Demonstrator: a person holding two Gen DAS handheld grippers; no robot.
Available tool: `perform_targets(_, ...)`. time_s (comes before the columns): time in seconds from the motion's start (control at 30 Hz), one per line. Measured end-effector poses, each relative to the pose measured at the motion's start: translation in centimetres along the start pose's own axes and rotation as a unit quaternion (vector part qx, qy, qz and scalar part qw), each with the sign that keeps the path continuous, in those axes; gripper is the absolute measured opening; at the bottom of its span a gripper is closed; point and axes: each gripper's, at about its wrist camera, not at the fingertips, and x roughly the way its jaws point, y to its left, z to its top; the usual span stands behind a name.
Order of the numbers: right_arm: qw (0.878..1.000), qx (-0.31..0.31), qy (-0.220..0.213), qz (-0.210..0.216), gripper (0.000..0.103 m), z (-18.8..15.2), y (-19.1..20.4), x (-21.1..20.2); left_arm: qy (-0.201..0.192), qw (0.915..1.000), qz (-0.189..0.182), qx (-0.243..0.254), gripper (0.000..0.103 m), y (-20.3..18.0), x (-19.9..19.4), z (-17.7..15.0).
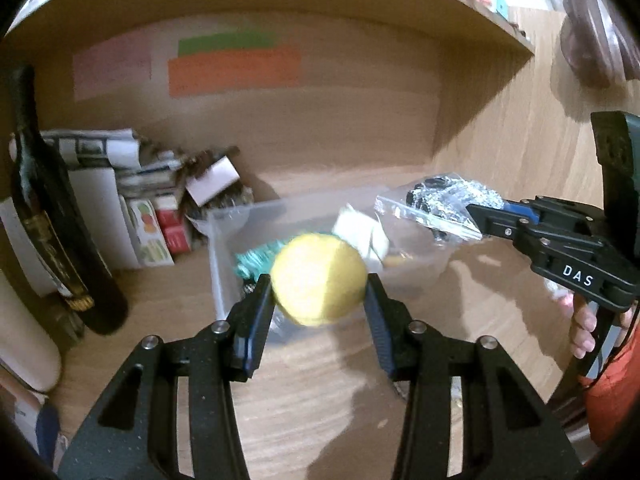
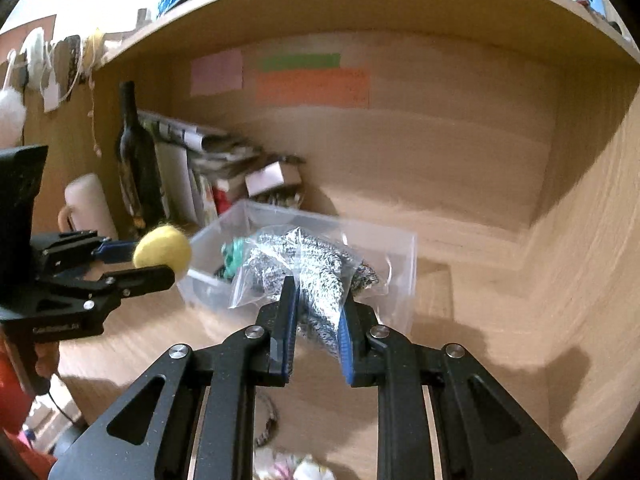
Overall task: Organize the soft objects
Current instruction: 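Drop ball into the box with left tool while right tool drops scrubber in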
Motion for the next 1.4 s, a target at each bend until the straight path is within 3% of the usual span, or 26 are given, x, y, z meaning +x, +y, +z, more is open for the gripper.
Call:
perform_targets(0.27,1.0,0.008,-0.013,0.009,0.017,2.1,0.0,2.3,0.015,0.9992,0.037,0.004,0.045,1.7,2.7,0.7)
perform_targets(0.53,0.999,0.009,0.04,0.035,0.017,2.1,0.2,6.7,0.049,0.9971,0.045,-0.037,0.045,4.0,5.9,0.1)
perform_targets(0.87,0.993,-0.012,0.105,0.049,0.017,1.0,1.1,11.1,0.067,0.9964,0.048,-0.022,0.045,3.5,7.7,-0.4)
perform_targets(1.07,0.993,-0.019,0.113,0.041,0.019,0.7,1.2,11.1,0.07,0.9963,0.045,-0.019,0.049,3.3,7.7,-0.7)
perform_targets(1.17,0.992,-0.011,0.119,0.041,0.033,0.7,0.8,11.2,0.066,0.9966,0.045,-0.018,0.058,3.3,7.5,-0.7)
perform_targets(1.23,0.992,-0.002,0.116,0.039,0.055,0.7,0.5,11.0,0.063,0.9969,0.043,-0.018,0.064,3.2,7.2,-0.7)
perform_targets(1.3,0.994,0.007,0.105,0.032,0.066,0.6,0.3,10.3,0.056,0.9974,0.042,-0.018,0.067,2.9,6.7,-0.7)
perform_targets(1.4,0.996,0.009,0.09,0.023,0.071,0.7,0.1,9.1,0.043,0.998,0.045,-0.011,0.071,2.5,5.7,-0.6)
